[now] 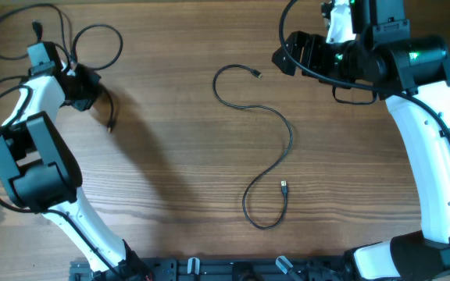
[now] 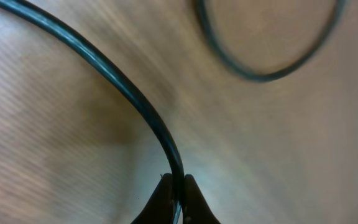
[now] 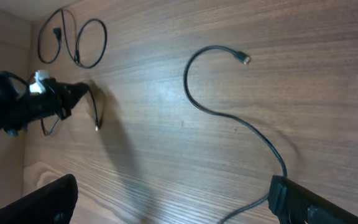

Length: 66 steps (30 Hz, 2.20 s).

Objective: Untangle cables

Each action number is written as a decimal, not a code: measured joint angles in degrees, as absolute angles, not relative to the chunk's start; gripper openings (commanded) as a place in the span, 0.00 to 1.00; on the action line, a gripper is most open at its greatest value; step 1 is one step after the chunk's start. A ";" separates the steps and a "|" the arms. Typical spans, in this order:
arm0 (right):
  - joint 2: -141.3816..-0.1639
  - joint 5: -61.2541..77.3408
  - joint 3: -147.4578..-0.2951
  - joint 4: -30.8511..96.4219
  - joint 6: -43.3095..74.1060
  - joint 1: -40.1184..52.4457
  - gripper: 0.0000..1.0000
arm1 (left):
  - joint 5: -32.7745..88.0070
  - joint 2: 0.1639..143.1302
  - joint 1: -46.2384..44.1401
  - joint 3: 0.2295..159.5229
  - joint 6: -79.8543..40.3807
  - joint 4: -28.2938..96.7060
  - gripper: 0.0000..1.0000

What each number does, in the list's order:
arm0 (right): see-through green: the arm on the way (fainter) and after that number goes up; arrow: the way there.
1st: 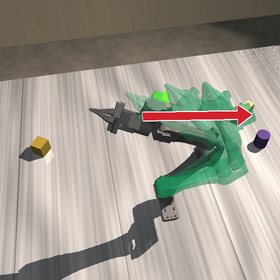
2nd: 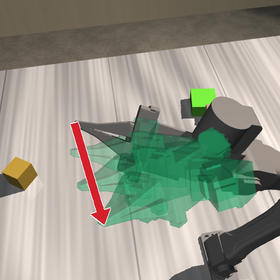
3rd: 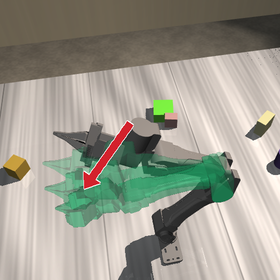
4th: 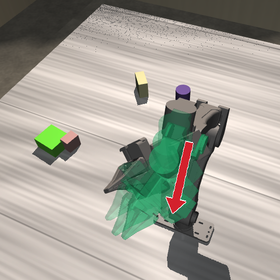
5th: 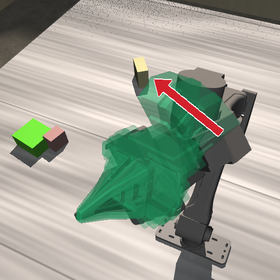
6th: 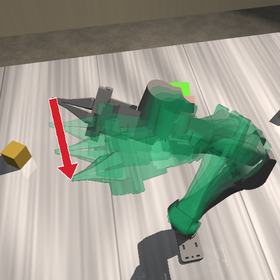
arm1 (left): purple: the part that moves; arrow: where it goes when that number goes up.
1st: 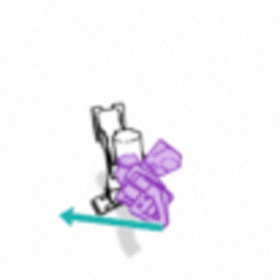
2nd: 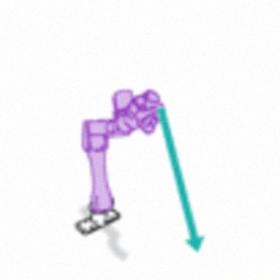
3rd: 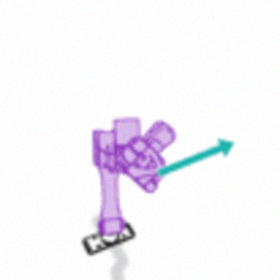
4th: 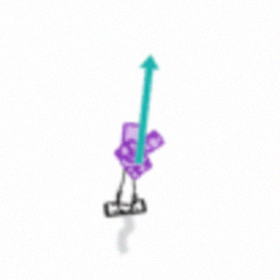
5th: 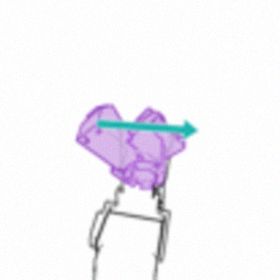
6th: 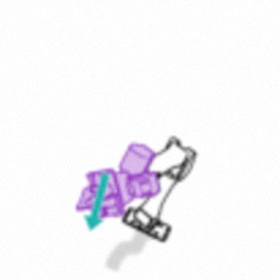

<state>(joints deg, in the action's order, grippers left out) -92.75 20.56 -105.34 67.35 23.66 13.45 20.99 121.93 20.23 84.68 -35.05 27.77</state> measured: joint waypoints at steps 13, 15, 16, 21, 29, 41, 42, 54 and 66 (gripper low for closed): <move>-92.75 20.53 -105.34 68.18 23.66 13.47 1.00 | 25.45 121.93 21.12 84.68 -45.39 18.44 0.04; -92.75 20.53 -105.34 68.18 23.66 13.47 1.00 | 25.45 121.93 21.12 84.68 -45.84 19.07 0.07; -92.75 20.53 -105.34 68.18 23.66 13.45 1.00 | 25.47 121.93 21.12 84.68 -45.93 19.44 0.13; -92.75 20.53 -105.34 68.18 23.66 13.47 1.00 | 25.36 121.93 21.12 84.68 -46.72 20.71 0.49; -92.75 20.56 -105.34 68.20 23.66 13.45 1.00 | 25.50 121.93 21.41 84.68 -41.15 20.53 0.65; -92.75 20.49 -105.34 65.67 23.66 13.45 1.00 | 28.40 102.54 19.18 85.14 -26.74 42.19 1.00; -92.75 20.27 -105.34 65.58 23.66 13.45 1.00 | 28.47 101.12 17.80 85.17 -25.45 45.01 1.00; -92.75 5.06 -105.34 65.32 23.68 13.45 1.00 | 27.64 101.43 -6.17 81.89 -22.52 51.62 1.00; -92.75 5.78 -105.34 67.00 27.73 13.45 1.00 | 10.79 101.45 -20.03 81.89 -25.85 51.42 1.00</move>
